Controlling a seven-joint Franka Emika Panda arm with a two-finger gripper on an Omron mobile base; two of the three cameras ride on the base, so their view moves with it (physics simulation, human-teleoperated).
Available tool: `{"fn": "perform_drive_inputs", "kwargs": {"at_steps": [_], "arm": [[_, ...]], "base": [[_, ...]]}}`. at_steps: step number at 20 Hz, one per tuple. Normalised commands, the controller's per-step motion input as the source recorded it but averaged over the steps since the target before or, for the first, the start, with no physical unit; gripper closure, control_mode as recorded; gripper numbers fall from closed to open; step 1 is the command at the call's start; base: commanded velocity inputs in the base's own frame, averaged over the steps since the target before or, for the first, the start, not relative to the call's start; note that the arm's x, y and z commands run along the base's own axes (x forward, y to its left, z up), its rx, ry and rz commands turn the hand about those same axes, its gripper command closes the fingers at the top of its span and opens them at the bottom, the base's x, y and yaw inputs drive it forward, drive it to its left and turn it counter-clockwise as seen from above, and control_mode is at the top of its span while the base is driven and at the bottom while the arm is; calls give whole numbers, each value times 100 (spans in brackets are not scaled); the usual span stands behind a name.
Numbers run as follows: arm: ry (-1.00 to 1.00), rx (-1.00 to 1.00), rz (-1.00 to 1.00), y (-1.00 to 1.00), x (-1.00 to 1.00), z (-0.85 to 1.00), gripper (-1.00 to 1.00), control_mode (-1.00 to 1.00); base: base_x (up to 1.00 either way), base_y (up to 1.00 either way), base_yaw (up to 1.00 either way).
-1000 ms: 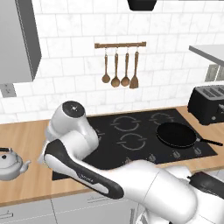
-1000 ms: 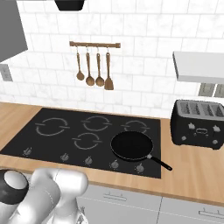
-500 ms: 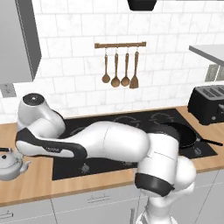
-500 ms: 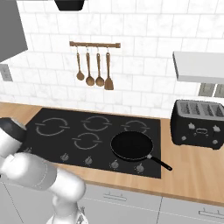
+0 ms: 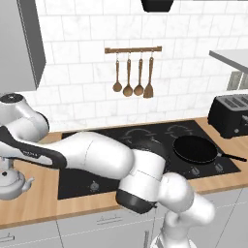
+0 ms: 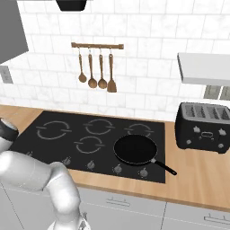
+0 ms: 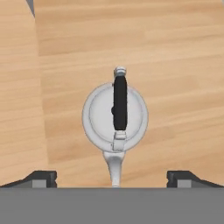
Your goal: Pick the kettle from the counter and place it on a stove burner. Then turn the burner on.
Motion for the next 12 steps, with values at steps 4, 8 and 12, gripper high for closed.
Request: {"fn": "perform_drive_inputs", "kwargs": {"at_steps": [4,8,12], "arm": [[0,0,0,32,11,-33,-100,-100],[0,0,0,27,18,-57,-100,-100],[0,0,0,21,34,-58,-100,-100]], "base": [[0,0,0],[0,0,0],[0,0,0]]}}
